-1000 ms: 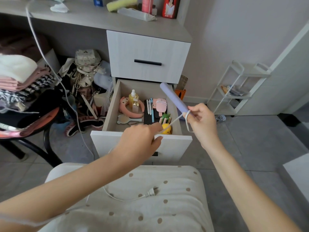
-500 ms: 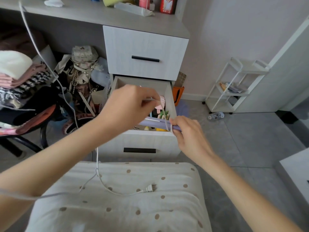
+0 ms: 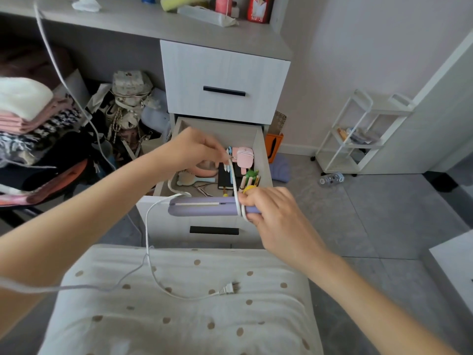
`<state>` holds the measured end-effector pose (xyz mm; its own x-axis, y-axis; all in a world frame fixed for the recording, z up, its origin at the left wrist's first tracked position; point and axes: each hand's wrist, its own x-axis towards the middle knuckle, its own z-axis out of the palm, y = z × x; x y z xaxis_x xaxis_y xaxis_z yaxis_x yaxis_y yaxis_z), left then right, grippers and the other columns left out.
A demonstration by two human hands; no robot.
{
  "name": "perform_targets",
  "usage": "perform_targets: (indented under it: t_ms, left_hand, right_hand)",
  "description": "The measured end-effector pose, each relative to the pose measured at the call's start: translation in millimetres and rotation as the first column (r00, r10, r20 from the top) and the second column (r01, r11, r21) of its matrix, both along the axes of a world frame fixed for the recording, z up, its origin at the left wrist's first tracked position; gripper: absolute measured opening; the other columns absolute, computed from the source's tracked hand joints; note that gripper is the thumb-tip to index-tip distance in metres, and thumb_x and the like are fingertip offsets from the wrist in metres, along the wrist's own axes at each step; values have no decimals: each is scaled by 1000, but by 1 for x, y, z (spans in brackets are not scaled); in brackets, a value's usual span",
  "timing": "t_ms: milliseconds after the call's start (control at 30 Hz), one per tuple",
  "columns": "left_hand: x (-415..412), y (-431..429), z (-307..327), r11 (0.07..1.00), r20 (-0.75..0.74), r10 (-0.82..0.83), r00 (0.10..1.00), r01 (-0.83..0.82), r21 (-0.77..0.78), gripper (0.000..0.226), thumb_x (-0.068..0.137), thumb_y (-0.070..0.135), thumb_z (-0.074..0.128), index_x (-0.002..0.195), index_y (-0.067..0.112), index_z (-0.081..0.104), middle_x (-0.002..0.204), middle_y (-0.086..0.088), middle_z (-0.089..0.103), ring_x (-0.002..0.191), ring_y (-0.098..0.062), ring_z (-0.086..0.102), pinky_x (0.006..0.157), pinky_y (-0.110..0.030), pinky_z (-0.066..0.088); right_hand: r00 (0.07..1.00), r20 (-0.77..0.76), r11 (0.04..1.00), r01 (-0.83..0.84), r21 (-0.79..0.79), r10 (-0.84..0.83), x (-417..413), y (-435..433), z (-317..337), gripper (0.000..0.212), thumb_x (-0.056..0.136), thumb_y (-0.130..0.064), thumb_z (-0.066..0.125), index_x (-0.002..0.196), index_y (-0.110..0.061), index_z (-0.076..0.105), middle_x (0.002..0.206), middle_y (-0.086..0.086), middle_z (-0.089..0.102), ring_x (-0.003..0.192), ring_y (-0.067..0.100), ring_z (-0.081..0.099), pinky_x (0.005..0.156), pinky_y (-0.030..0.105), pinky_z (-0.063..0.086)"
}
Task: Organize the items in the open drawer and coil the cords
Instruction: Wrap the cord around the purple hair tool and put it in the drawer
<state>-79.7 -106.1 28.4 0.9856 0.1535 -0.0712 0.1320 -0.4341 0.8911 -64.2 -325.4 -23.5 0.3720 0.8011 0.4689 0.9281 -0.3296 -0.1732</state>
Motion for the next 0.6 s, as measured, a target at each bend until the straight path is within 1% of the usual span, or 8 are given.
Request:
perform_targets:
  t_ms: [100, 167, 267, 333, 400, 433, 500, 600]
  left_hand:
    - [2, 5, -20, 994, -136, 3, 991, -18, -109, 14, 82, 13, 68, 71, 16, 75, 63, -9, 47, 54, -14, 32, 43, -15, 21]
    - [4, 3, -27, 982, -193, -42, 980, 5, -187, 16, 84, 14, 66, 71, 17, 74, 52, 3, 43, 47, -9, 29, 44, -18, 20]
    - [9, -3, -29, 967, -226, -125, 966, 68, -244, 41, 90, 15, 59, 50, 23, 67, 48, 8, 38, 43, -7, 30, 44, -15, 24]
    - [11, 3, -43, 968, -232, -68, 970, 7, -252, 32, 89, 16, 61, 58, 23, 67, 54, 7, 45, 48, -7, 40, 52, -14, 33]
    - [13, 11, -58, 960, -257, 18, 966, -89, -266, 11, 87, 19, 65, 87, 9, 63, 66, 4, 51, 57, -10, 46, 55, -17, 38]
    - [13, 12, -64, 954, -282, 22, 959, -105, -281, 18, 88, 20, 63, 97, 5, 58, 68, 3, 50, 58, -11, 44, 53, -17, 36]
    - [7, 2, -58, 948, -280, -30, 960, -62, -312, 10, 94, 16, 52, 94, 6, 55, 61, 2, 42, 49, -9, 33, 45, -15, 25]
    - [-1, -16, -44, 937, -196, -140, 971, 66, -344, 18, 93, 22, 55, 83, 10, 63, 52, 6, 39, 44, -7, 26, 42, -16, 18]
  right_hand:
    - [1000, -15, 996, -18, 83, 19, -2, -1, 1, 18, 87, -10, 44, 96, -5, 59, 97, 4, 65, 86, 17, 55, 80, 28, 37]
    - [997, -68, 992, -31, 126, 39, -3, 0, 2, 20, 87, -10, 46, 99, -5, 60, 100, 4, 65, 89, 15, 54, 82, 27, 38]
    - [964, -262, 983, 8, 184, 42, -6, 0, 4, 26, 87, -16, 47, 111, -13, 57, 107, -4, 62, 98, 10, 51, 86, 25, 41]
    - [930, -364, 975, 43, 220, 41, -8, -1, 8, 36, 87, -16, 50, 121, -26, 50, 112, -16, 55, 106, 3, 50, 90, 19, 41]
    - [913, -404, 960, 67, 272, 51, -7, 0, 14, 47, 85, -8, 52, 124, -33, 47, 116, -20, 54, 110, 0, 51, 92, 15, 40]
    - [903, -425, 949, 81, 304, 59, -6, 1, 18, 47, 84, -5, 52, 123, -32, 50, 116, -17, 57, 110, 1, 52, 91, 15, 40]
    - [875, -477, 919, 115, 377, 87, -2, 3, 23, 38, 85, -2, 51, 116, -25, 54, 113, -11, 61, 108, 3, 56, 88, 15, 42]
    - [811, -573, 862, 203, 464, 117, 10, 4, 23, 34, 90, 4, 52, 107, -25, 54, 112, -7, 62, 107, 4, 59, 88, 18, 46]
